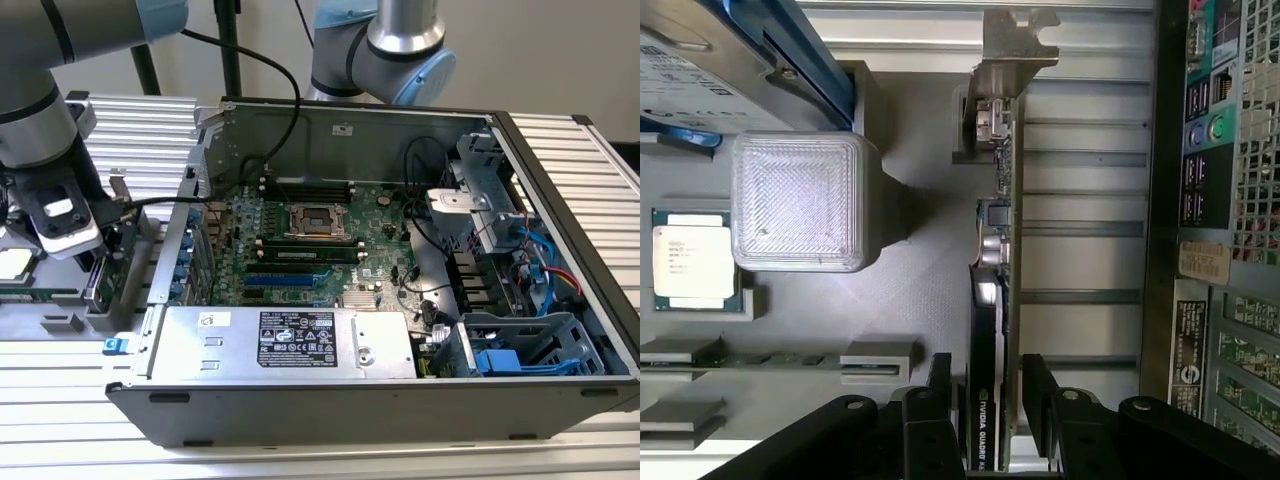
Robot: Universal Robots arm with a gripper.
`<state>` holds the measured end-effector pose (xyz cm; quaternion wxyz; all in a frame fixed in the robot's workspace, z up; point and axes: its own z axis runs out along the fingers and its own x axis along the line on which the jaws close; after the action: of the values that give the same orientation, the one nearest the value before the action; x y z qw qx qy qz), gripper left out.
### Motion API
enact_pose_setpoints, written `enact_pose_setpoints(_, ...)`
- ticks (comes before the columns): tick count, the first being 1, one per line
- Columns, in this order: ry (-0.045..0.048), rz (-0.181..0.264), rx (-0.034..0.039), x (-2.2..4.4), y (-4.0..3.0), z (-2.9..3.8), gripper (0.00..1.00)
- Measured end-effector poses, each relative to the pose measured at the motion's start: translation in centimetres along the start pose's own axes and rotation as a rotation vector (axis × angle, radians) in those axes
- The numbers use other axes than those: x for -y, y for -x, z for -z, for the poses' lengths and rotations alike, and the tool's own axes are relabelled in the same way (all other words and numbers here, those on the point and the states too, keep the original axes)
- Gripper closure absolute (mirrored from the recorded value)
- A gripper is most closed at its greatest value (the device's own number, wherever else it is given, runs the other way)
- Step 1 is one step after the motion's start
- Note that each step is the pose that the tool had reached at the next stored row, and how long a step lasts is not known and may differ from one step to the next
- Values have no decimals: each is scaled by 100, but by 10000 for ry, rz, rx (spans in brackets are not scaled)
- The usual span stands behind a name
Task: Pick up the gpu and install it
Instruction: 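Pick up the gpu and move the gpu toward the slot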
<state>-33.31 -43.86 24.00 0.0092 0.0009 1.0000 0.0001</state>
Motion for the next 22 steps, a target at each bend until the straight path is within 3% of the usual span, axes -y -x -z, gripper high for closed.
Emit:
enact_pose_setpoints(15,2,0,1,0,0,-5,0)
enact_pose_setpoints(16,2,0,1,0,0,-6,100)
enact_pose_setpoints(22,3,0,1,0,0,-5,100)
